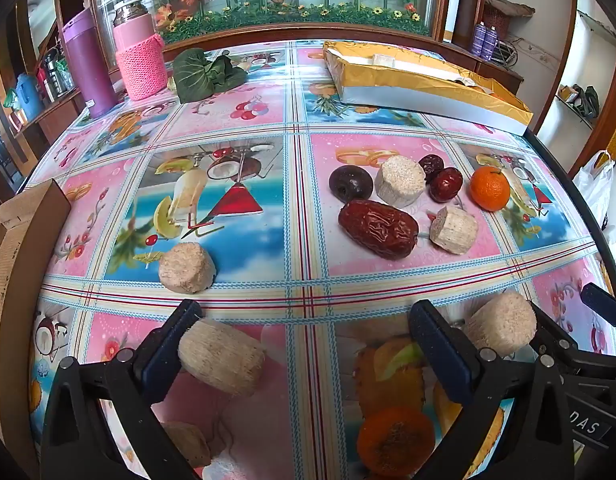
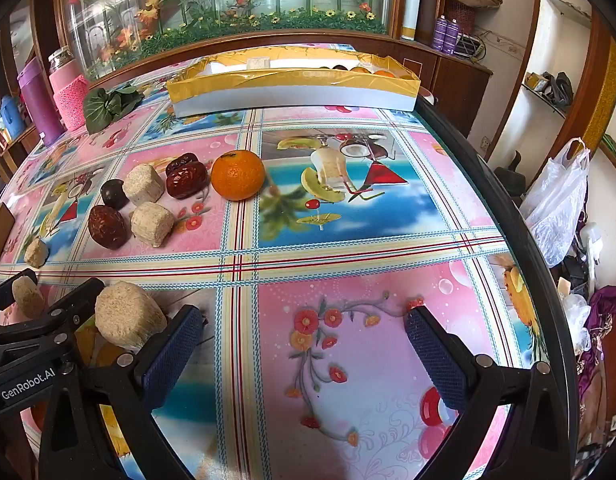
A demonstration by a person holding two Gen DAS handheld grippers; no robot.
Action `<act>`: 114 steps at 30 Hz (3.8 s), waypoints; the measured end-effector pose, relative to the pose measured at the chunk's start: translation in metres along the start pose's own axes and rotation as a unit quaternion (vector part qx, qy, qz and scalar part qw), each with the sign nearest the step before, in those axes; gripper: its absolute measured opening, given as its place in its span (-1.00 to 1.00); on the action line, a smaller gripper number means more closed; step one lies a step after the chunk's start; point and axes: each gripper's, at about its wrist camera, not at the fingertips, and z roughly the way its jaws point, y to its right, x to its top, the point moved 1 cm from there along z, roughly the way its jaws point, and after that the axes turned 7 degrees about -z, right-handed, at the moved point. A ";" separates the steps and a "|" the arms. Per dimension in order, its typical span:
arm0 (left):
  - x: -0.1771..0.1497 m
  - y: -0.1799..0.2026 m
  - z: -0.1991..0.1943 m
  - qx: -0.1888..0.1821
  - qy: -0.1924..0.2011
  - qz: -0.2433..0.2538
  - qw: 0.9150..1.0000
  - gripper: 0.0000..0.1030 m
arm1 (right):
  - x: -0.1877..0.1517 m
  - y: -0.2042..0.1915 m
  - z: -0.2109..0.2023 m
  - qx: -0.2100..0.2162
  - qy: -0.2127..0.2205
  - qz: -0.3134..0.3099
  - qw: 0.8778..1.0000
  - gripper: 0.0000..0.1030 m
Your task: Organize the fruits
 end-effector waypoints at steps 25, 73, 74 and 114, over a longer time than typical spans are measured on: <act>0.002 0.001 0.001 0.000 -0.012 0.002 1.000 0.99 | -0.001 0.000 0.000 0.000 -0.001 0.000 1.000 0.99; -0.020 -0.160 -0.204 -0.022 0.246 -0.050 0.968 1.00 | -0.067 0.035 -0.171 -0.055 0.155 0.074 0.984 0.99; -0.021 -0.157 -0.195 -0.035 0.230 -0.047 0.971 1.00 | -0.072 0.038 -0.165 -0.044 0.143 0.080 0.986 0.99; -0.038 -0.088 -0.059 -0.100 -0.018 0.018 0.995 -0.40 | -0.083 -0.003 -0.074 0.048 0.023 0.019 0.998 -0.34</act>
